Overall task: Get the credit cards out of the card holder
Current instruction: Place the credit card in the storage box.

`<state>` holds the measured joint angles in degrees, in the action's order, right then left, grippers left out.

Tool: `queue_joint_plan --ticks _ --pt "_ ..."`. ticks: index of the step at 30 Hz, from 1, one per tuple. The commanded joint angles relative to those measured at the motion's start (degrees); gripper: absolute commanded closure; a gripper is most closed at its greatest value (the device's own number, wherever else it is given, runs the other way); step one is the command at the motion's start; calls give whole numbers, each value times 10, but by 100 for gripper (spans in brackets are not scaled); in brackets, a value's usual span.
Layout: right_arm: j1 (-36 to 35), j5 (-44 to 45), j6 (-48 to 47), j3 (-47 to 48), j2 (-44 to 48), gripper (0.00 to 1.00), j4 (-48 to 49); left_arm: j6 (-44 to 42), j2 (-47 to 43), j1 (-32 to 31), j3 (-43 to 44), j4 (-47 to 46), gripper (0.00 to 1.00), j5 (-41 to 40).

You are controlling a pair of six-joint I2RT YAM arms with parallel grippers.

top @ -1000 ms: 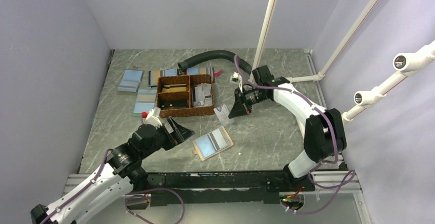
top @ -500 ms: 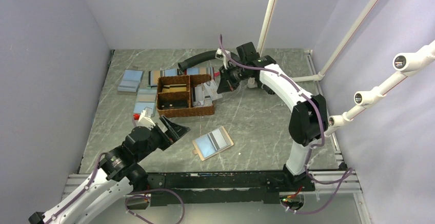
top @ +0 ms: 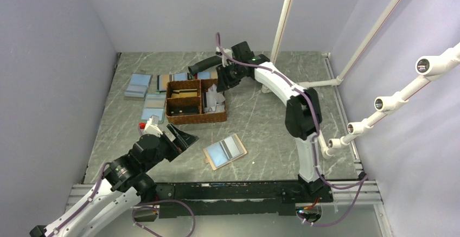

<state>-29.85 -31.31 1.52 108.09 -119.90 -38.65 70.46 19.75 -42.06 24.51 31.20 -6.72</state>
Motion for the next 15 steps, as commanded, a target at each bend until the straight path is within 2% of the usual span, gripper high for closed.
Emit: queue_joint_plan --ticks 1,3,6,9,13,15 --pt "-3 77 -8 63 -43 48 -25 15 5 2 24 12 0 -8" --pt "1 87 -32 61 -15 43 -24 23 4 2 19 15 1 -1" --pt "2 87 -53 47 33 42 -28 33 4 2 1 1 1 11" --pt "3 17 -116 -1 94 41 -43 27 13 2 -12 -39 1 25" --pt "4 -109 -213 -153 199 40 -47 3 59 1 -7 -64 2 52" --pt "4 -162 -230 -250 267 39 -18 -6 91 2 -6 -92 4 69"
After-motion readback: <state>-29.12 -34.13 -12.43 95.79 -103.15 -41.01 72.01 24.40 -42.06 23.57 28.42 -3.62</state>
